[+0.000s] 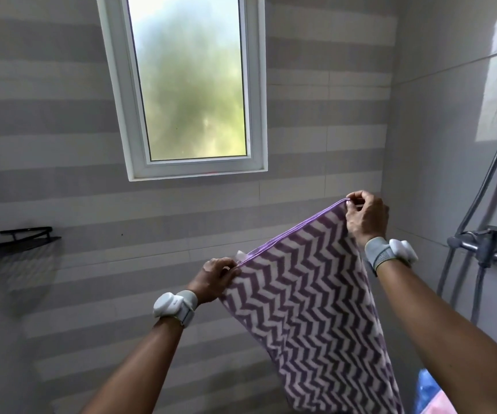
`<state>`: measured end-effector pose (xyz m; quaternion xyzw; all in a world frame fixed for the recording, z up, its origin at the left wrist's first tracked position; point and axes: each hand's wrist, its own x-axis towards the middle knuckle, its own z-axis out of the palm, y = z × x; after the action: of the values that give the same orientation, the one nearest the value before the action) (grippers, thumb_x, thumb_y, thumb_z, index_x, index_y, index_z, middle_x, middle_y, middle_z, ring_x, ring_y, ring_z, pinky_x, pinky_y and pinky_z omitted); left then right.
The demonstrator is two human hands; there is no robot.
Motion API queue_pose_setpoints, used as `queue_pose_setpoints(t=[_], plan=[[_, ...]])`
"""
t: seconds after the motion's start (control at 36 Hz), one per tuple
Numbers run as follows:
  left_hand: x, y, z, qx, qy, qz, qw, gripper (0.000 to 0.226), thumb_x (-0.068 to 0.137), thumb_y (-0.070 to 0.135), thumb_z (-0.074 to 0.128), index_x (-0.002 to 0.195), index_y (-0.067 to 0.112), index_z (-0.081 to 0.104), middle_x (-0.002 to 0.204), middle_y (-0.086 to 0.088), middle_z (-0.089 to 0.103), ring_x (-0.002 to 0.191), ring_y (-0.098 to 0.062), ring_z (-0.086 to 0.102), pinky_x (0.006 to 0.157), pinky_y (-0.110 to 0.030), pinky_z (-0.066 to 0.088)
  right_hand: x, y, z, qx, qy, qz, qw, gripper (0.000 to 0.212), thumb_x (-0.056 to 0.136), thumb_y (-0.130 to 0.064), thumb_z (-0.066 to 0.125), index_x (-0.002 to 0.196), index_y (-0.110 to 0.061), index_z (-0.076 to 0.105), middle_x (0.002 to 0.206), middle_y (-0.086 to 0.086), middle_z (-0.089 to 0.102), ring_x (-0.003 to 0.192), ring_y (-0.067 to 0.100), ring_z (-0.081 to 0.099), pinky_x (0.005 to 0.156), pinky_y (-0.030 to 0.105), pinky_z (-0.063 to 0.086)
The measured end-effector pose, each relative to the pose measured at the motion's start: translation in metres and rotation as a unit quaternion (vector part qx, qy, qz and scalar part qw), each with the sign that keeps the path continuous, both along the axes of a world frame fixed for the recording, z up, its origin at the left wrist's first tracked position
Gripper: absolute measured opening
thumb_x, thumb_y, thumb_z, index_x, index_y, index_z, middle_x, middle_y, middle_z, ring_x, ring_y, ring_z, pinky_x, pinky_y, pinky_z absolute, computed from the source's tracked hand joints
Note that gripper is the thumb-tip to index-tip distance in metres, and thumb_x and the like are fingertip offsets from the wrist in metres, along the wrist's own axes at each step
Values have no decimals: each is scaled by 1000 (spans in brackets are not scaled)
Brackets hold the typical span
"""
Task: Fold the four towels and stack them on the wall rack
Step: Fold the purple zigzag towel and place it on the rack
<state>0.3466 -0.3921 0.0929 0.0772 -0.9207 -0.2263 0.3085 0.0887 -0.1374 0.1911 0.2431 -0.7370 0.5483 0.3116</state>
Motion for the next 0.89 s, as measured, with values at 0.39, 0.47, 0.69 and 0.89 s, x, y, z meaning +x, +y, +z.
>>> queue_pose_setpoints(t=[0.39,0.47,0.69,0.89], plan=[[13,-25,45,12,-7,8,1000,5,86,20,75,81,21,77,71,11,72,63,6,59,65,-19,51,-5,14,-21,87,-37,39,995,4,89,-7,65,92,-6,67,92,14,72,84,33,69,82,37,54],[18,-37,52,36,80,33,996,5,88,18,73,90,17,77,85,2,76,75,4,63,72,-18,52,-5,16,-27,99,-57,59,992,5,92,-10,64,96,-7,66,93,13,71,82,31,69,79,41,57],[27,-49,81,-57,-10,63,996,6,88,28,72,90,27,77,80,12,73,70,6,63,70,-15,48,-8,9,-34,116,-87,114,983,22,94,-9,61,84,-29,59,91,9,71,77,29,72,75,45,61],[46,-49,95,-113,-2,51,992,15,91,30,68,91,44,62,81,19,64,66,-2,58,64,-13,43,14,6,-23,97,-130,171,972,4,98,-5,53,96,-8,53,91,15,66,58,28,72,54,46,61]])
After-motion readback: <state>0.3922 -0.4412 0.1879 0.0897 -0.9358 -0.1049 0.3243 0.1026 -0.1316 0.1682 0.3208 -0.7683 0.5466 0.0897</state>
